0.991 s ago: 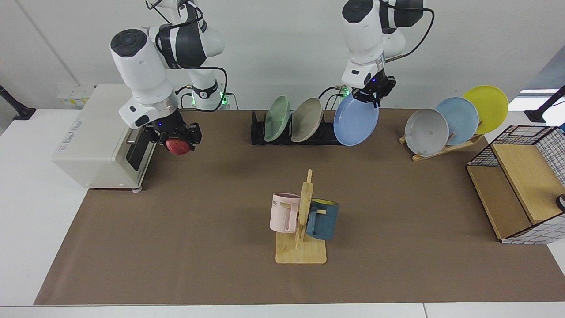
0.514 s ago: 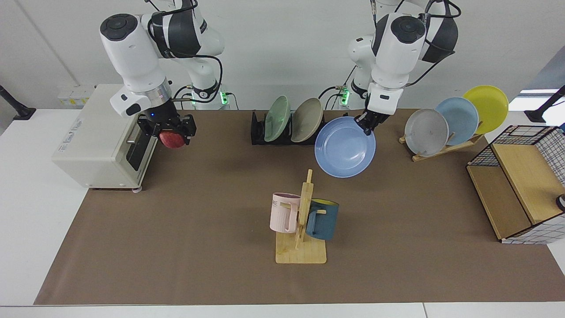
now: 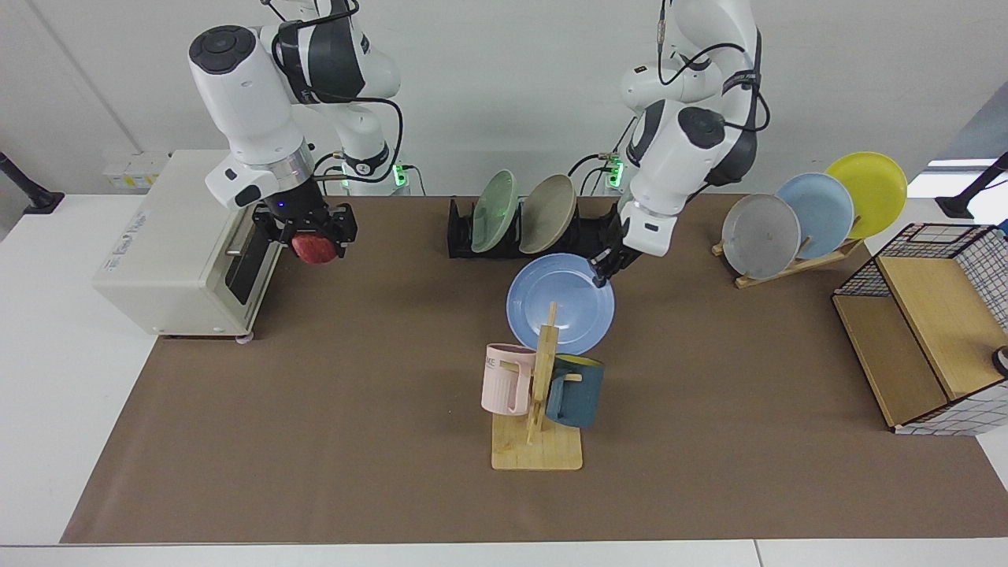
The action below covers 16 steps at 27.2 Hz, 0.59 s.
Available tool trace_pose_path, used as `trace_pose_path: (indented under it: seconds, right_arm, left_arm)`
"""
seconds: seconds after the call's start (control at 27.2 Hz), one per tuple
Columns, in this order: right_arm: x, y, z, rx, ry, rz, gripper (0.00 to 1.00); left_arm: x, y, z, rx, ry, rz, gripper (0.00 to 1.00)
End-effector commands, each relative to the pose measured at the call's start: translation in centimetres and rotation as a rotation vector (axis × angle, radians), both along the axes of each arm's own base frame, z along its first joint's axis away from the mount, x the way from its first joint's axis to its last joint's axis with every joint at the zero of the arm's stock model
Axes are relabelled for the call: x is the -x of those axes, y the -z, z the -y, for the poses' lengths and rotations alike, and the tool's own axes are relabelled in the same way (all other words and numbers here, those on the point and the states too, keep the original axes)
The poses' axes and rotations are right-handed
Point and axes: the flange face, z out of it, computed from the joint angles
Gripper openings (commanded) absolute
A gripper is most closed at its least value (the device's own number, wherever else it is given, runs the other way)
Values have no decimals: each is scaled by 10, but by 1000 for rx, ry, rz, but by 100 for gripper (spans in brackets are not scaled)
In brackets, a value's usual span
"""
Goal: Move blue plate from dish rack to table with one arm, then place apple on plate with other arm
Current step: 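Lift the blue plate from the rack with the left gripper, then lower the plate onto the table while the right gripper carries the apple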
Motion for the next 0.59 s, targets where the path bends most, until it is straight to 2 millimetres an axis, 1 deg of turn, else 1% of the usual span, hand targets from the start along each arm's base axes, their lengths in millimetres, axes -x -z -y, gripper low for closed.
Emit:
trace_pose_path:
  seconds: [0.0, 0.07, 0.15, 0.18, 0.22, 0.26, 0.37, 0.4, 0.44, 0.48, 0.55]
  right_arm:
    - [8, -2, -4, -1, -33, -7, 7]
    - [10, -3, -11, -1, -53, -5, 7]
    - [12, -4, -20, -1, -70, -4, 7]
    - [13, -5, -26, 0, -82, -1, 7]
    - [14, -4, -31, 0, -92, -2, 7]
    - [15, -5, -34, 0, -96, -1, 7]
    - [17, -5, -47, -1, -121, 2, 7]
    - [17, -5, -51, -1, -128, 2, 7]
    - [18, -5, -55, -1, -138, 2, 7]
    - [20, -6, -60, -1, -150, 4, 7]
    - [24, -8, -73, -3, -174, 7, 7]
  left_arm:
    - [8, 34, 15, 22, -15, 18, 0]
    - [6, 47, 20, 33, -13, 1, 0]
    - [11, 50, 27, 25, 10, -3, 0]
    - [13, 53, 27, 21, 15, -6, 0]
    - [17, 59, 28, 14, 23, -16, 0]
    - [20, 62, 30, 11, 37, -18, 0]
    - [25, 68, 29, 3, 52, -25, 0]
    - [25, 69, 29, 4, 51, -24, 7]
    - [24, 69, 29, 5, 49, -18, 18]
    - [24, 69, 29, 7, 48, -14, 31]
    - [24, 70, 27, 6, 43, -14, 62]
